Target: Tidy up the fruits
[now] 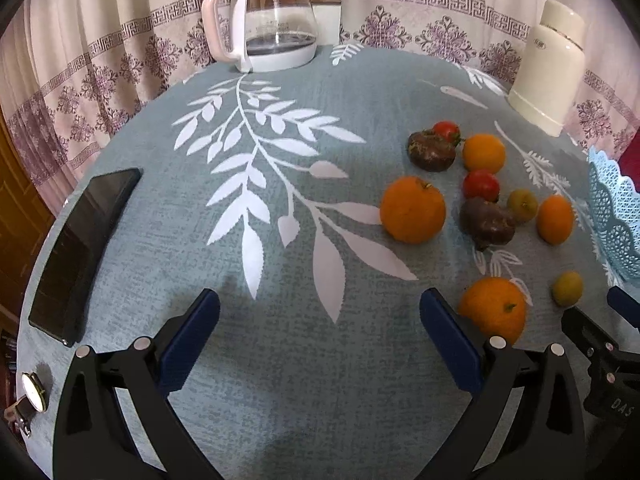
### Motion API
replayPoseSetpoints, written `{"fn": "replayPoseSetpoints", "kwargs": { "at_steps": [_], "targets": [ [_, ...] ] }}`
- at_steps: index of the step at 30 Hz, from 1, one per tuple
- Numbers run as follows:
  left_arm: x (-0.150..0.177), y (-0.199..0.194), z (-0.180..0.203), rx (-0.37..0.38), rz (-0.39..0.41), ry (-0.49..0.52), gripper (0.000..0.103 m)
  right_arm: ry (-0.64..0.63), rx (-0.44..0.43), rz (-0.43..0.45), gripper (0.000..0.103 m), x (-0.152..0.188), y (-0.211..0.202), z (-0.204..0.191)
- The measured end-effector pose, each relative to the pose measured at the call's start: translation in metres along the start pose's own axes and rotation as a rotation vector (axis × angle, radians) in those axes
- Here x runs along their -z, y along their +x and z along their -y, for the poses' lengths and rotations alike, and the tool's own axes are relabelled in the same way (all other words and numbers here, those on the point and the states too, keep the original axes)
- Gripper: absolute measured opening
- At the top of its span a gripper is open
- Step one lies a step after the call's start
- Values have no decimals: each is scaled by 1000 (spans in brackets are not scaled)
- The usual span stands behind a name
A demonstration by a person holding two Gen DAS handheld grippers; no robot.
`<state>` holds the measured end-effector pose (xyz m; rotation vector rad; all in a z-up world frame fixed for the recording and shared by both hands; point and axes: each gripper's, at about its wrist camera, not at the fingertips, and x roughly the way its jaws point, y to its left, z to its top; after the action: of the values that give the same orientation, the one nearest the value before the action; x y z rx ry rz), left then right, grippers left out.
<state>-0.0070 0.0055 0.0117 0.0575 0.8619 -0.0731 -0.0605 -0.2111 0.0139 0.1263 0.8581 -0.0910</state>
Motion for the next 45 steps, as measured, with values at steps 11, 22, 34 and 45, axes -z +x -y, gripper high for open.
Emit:
{"fn": "replayPoseSetpoints", "kwargs": {
  "at_steps": [11, 22, 34, 45],
  "targets": [
    [-8, -33, -13, 33, 68, -40, 101, -9, -107, 38, 82, -12, -5, -7],
    [-9, -37, -5, 48, 74, -24, 101, -33, -146, -14, 41, -12, 9, -14],
    [-9, -42, 8, 57, 101, 22, 101, -11, -198, 13, 30, -10, 1, -10],
    [-39, -16, 15, 77, 116, 56, 101, -3, -198, -6, 31, -9, 7, -10]
  ]
}}
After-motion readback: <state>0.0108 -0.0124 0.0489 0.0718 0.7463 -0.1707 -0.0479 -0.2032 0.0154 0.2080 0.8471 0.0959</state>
